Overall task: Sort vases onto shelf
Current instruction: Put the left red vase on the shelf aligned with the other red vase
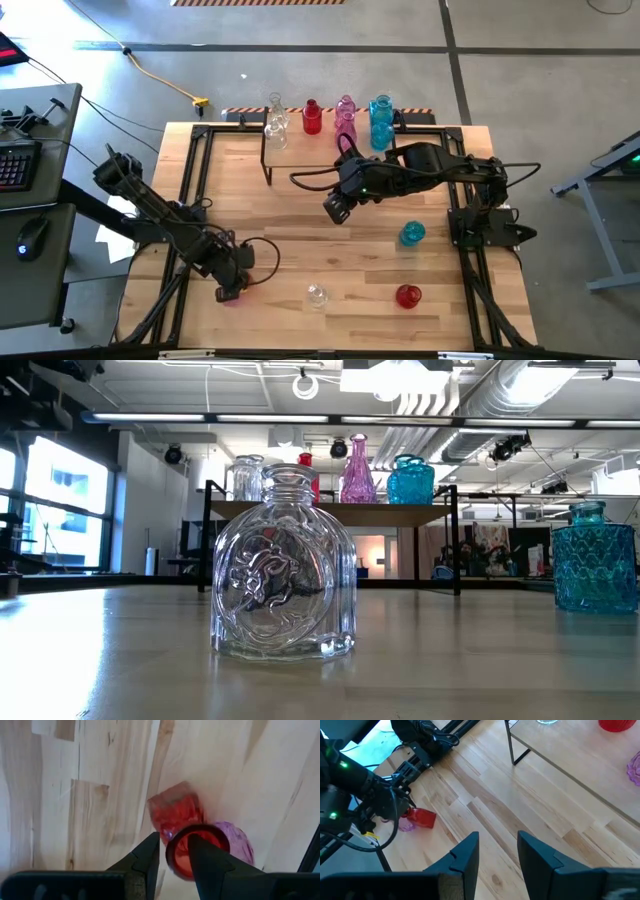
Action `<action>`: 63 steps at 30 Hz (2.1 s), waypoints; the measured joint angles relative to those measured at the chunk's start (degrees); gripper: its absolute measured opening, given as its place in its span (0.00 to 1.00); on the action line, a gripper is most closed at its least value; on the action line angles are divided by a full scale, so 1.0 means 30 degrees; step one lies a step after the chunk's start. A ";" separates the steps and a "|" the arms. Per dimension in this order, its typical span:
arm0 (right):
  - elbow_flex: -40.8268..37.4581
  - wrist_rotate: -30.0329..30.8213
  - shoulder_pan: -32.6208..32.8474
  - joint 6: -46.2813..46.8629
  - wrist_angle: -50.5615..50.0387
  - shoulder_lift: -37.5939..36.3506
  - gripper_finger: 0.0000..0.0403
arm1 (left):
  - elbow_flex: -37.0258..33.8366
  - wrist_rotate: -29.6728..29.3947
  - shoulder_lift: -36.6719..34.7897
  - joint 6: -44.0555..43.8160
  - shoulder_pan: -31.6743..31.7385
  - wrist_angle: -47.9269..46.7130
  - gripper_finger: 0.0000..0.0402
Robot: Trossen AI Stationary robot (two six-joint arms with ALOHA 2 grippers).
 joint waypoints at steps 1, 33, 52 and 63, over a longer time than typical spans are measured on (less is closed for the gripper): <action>0.0000 0.0000 0.0000 0.0000 0.0000 0.0000 0.28 | -0.0037 0.0032 0.0000 0.0000 0.0000 0.0005 0.23; 0.0000 0.0000 0.0000 -0.0007 -0.0380 -0.0007 0.28 | 0.1878 0.0453 -0.0066 0.3069 0.2124 -0.1014 0.02; -0.0007 -0.0175 -0.0146 -0.1603 -0.1376 -0.0007 0.28 | 0.5315 0.1101 -0.0080 0.8212 0.6759 -0.2088 0.03; -0.0007 -0.1223 -0.1225 -0.3866 -0.1516 -0.0007 0.28 | 0.7155 0.1294 -0.0095 1.0805 1.0185 -0.2862 0.03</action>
